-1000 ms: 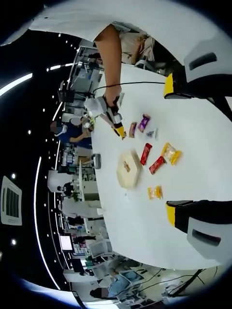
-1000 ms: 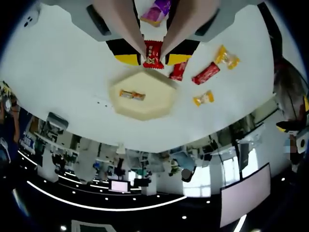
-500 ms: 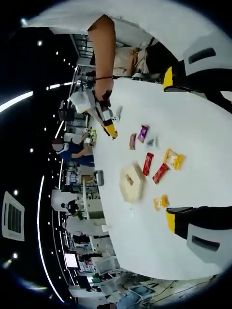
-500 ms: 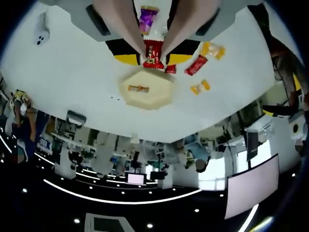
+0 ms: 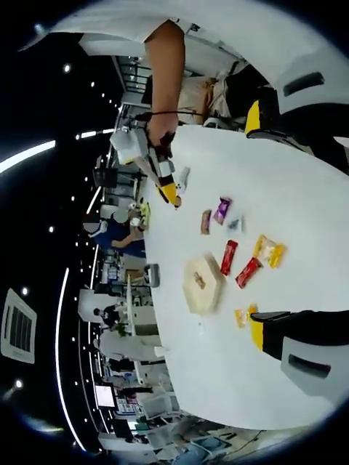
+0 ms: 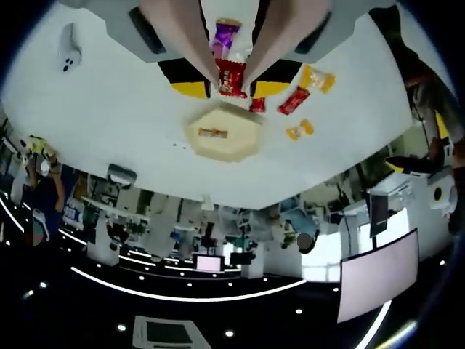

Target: Place the target food into the container with the food tongs after gripping and lifting it, then release it inside without dropping or visibly crushing the food.

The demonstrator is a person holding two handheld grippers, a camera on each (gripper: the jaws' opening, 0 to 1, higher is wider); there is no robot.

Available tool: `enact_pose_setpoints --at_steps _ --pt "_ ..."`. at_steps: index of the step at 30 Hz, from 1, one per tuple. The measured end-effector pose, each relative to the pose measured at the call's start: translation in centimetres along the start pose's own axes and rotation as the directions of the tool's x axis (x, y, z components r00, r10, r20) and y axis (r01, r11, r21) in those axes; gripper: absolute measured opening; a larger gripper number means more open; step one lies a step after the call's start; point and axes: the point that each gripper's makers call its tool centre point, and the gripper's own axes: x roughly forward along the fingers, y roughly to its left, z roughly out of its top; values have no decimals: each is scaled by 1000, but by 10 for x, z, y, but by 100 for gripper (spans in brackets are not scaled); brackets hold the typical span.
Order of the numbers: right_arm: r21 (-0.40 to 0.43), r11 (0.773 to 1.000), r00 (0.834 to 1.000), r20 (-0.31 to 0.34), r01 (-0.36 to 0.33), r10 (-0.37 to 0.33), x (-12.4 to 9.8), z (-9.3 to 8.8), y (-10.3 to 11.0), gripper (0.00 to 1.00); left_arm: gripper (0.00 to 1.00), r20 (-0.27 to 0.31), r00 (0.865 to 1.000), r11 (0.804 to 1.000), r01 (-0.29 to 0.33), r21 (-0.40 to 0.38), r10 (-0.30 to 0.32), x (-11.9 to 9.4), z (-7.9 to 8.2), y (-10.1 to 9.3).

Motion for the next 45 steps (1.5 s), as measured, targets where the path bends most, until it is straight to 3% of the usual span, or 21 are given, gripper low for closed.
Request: enact_pose_setpoints --at_steps 4,6,8,9,10,12,13,15,17,20,21,22,24,26,30,31,34,35,45 --pt "-2 998 998 23 -55 55 7 0 -13 20 99 11 999 999 -53 8 53 8 11 -8" --pt "-5 998 997 16 -69 69 9 -4 -21 19 99 -6 994 994 -109 -17 109 13 13 -9" --pt "15 993 993 20 -117 117 12 -8 -21 19 99 35 991 991 -126 -40 127 20 23 -18" --pt "10 994 994 23 -110 109 13 -10 -26 19 99 21 991 990 -133 -46 134 24 22 -20" --pt "3 992 992 25 -125 125 14 -13 -28 20 99 -15 988 986 -157 -51 156 28 17 -24" --pt "37 973 973 21 -229 228 17 -22 -19 22 99 -8 985 984 -171 -50 171 34 21 -31" --pt "15 980 980 12 -199 199 20 -26 -27 22 99 -8 982 981 -187 -60 187 37 22 -36" --pt "-22 974 975 -24 -223 223 26 -40 -28 23 99 -6 977 974 -212 -78 212 42 24 -43" --pt "9 965 965 -21 -262 262 25 -45 -20 23 99 -6 973 970 -229 -86 230 45 22 -47" --pt "-92 920 924 -19 -381 381 17 -55 14 24 99 -4 970 963 -241 -118 242 46 19 -56" --pt "-103 914 919 -21 -393 393 17 -57 18 24 99 -5 970 963 -242 -119 243 46 19 -56" --pt "-119 899 906 -80 -422 415 19 -73 30 24 99 -16 968 960 -249 -124 249 47 16 -57" --pt "-114 897 904 -98 -427 417 24 -82 38 24 99 -18 968 959 -250 -131 250 46 15 -55" --pt "-145 874 884 -134 -464 447 25 -97 56 24 99 -20 968 958 -249 -141 249 47 14 -51" --pt "-126 879 879 -206 -459 430 28 -126 64 24 99 -22 970 958 -244 -152 244 50 11 -39" --pt "-158 885 885 -250 -437 392 29 -138 59 24 99 -19 971 958 -239 -157 239 50 11 -36" --pt "-110 908 894 -257 -404 367 34 -147 57 24 99 -8 974 961 -224 -162 225 51 11 -26" --pt "-152 910 899 -285 -386 333 36 -152 53 24 99 -6 976 963 -217 -163 219 50 12 -21" --pt "-126 938 911 -309 -324 273 67 -141 60 24 98 46 977 971 -201 -127 208 24 29 40"
